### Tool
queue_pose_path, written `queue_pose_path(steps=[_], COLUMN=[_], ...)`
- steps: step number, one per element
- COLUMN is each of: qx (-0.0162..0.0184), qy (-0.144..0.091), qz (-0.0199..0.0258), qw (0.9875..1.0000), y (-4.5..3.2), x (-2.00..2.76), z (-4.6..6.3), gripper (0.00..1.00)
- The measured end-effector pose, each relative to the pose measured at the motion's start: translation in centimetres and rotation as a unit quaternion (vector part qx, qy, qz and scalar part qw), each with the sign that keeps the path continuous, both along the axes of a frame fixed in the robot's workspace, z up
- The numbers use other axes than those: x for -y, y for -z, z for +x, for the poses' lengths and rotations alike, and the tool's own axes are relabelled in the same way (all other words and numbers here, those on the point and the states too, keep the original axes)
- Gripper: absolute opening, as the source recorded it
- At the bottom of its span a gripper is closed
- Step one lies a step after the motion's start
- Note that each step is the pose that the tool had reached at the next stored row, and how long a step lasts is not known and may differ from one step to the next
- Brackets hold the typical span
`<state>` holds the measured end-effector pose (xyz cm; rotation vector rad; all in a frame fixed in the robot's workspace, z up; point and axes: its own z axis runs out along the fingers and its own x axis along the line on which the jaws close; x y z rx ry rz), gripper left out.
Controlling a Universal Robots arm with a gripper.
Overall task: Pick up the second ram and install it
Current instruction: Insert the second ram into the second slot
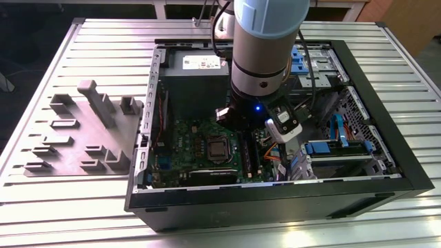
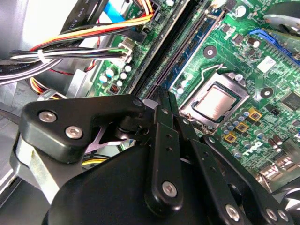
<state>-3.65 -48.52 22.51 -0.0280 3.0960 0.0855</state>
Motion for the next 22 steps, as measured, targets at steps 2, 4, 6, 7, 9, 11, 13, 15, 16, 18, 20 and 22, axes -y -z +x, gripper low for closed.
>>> queue_pose_path(steps=[2,4,6,7,9,11,13,15,16,18,20,22], qx=[0.0,0.0,0.0001,0.0,0.0,0.0,0.0,-0.0001,0.0,0.0,0.0,0.0], qy=[0.0,0.0,0.0,0.0,0.0,0.001,0.007,0.013,0.015,0.017,0.02,0.023], qz=[0.0,0.0,0.0002,0.0,0.0002,0.0001,0.0,0.0,0.0,0.0,0.0,0.0001], qw=[1.0,1.0,1.0,1.0,1.0,1.0,1.0,0.9999,0.9999,0.9999,0.9998,0.9997], y=[0.0,0.01,-0.07,-0.21,-0.21,-0.22,-0.19,-0.17,-0.16,-0.15,-0.14,-0.13], x=[0.0,0.0,0.0,0.0,0.0,0.0,0.01,0.02,0.02,0.02,0.02,0.02], z=[0.0,0.0,0.0,0.0,0.0,0.0,0.0,0.01,0.02,0.02,0.03,0.04], gripper=[0.11,0.11,0.11,0.11,0.11,0.11,0.11,0.11,0.11,0.11,0.11,0.11])
